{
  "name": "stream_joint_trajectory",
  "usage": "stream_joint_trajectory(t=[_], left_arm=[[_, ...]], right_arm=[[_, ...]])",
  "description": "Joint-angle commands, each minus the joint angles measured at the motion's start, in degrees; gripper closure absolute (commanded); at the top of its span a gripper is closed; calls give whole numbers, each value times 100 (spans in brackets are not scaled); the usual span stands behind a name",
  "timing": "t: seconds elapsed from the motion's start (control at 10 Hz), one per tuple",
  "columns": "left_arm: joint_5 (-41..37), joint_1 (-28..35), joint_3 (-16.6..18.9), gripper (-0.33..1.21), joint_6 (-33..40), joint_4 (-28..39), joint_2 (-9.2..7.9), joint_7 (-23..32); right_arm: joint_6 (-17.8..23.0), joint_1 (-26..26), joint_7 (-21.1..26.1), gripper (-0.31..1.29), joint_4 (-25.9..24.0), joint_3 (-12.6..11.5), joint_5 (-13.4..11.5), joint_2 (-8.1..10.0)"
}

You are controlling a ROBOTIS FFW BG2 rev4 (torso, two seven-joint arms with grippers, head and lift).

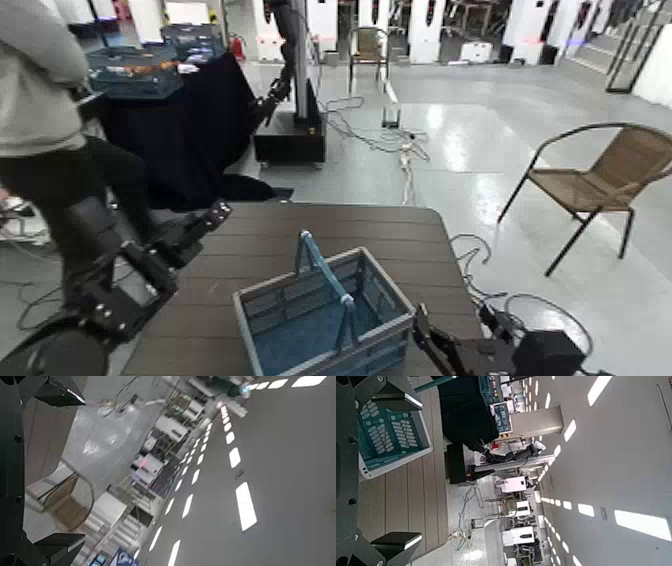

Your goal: Place the crate on the table.

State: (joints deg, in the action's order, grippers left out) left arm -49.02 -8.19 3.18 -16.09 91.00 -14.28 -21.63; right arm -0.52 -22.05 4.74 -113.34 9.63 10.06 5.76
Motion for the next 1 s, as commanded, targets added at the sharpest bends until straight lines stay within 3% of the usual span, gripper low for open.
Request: stream_joint_trajectory(t=[0.1,0.3,0.5,0.8,1.0], left_arm=[[1184,854,-28,10,950,1016,409,572],[1747,1355,-318,10,1319,1350,426,1003],[2186,1794,-248,10,1741,1455,664,1091],[2757,2348,-635,10,3050,1297,664,1987],[2889,2453,-740,10,3208,1236,664,2198]], right_arm=[[25,-10,9,15,-12,-14,4,-5],[-1,-27,26,15,-21,-40,13,-13],[-18,-63,26,15,-39,-67,57,-22],[-10,-71,26,15,-39,-75,92,-22],[8,-71,26,15,-30,-75,92,-22]])
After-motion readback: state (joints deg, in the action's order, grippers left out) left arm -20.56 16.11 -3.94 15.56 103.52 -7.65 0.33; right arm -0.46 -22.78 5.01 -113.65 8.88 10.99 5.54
